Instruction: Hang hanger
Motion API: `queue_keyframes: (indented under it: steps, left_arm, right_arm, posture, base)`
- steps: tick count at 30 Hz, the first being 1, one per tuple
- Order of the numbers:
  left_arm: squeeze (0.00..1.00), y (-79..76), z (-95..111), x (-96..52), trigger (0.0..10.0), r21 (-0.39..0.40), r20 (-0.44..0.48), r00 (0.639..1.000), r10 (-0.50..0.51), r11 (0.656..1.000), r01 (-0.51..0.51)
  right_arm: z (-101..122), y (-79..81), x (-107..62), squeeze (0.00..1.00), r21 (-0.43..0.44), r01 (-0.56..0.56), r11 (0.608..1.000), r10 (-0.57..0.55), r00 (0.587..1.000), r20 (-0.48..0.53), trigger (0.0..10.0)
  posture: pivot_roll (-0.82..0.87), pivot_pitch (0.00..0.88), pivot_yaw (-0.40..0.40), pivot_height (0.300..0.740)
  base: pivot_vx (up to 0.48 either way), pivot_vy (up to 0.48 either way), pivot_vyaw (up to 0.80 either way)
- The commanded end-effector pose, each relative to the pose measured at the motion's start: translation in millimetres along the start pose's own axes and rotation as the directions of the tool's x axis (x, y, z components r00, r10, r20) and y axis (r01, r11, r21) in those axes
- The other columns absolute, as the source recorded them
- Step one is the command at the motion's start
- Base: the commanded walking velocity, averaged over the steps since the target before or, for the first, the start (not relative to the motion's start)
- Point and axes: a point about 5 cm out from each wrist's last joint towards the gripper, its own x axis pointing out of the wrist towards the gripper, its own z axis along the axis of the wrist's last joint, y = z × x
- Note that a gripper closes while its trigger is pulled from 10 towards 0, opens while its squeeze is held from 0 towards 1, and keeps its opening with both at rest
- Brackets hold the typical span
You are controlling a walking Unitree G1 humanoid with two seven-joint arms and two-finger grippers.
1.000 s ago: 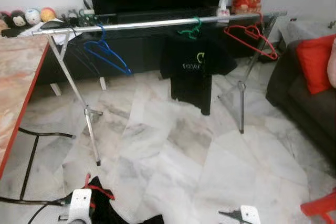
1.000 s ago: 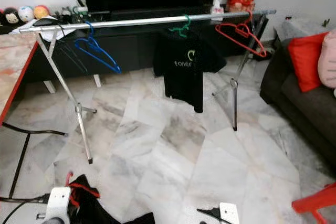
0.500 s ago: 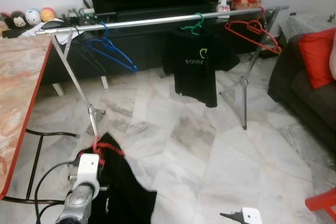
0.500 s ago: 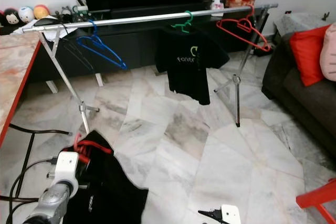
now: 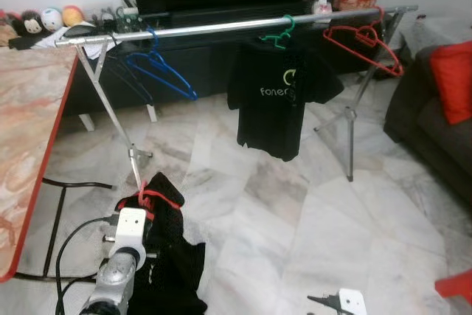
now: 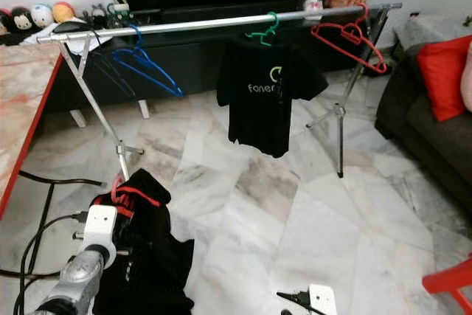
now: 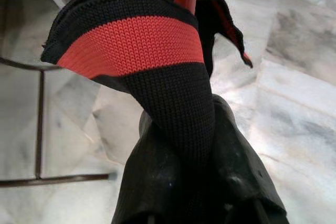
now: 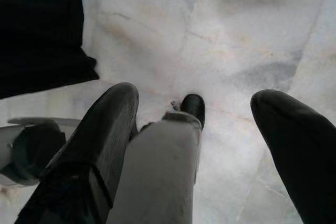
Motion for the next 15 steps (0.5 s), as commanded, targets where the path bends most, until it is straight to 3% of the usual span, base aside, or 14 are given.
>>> queue_keyframes:
  steps: [1, 15]
  left_arm:
    - [0.00, 0.0, 12, 3.4, 10.0, 0.007, 0.060, 0.998, -0.007, 1.000, 0.007]
    - [0.00, -13.7, 57, 13.3, 10.0, 0.026, 0.235, 0.968, -0.088, 0.996, 0.084]
  right_arm:
    - [-2, -2.6, -0.9, 0.00, 0.019, 0.014, 1.000, -0.014, 1.000, 0.003, 10.0]
    - [2, -3.2, -1.1, 0.00, 0.059, 0.034, 0.998, -0.038, 0.998, 0.057, 10.0]
  posture:
    - [0.00, 0.000, 0.021, 0.740]
    - [0.00, 0.000, 0.026, 0.740]
  base:
    - [0.000, 0.000, 0.00]
    - [-0.036, 0.000, 0.00]
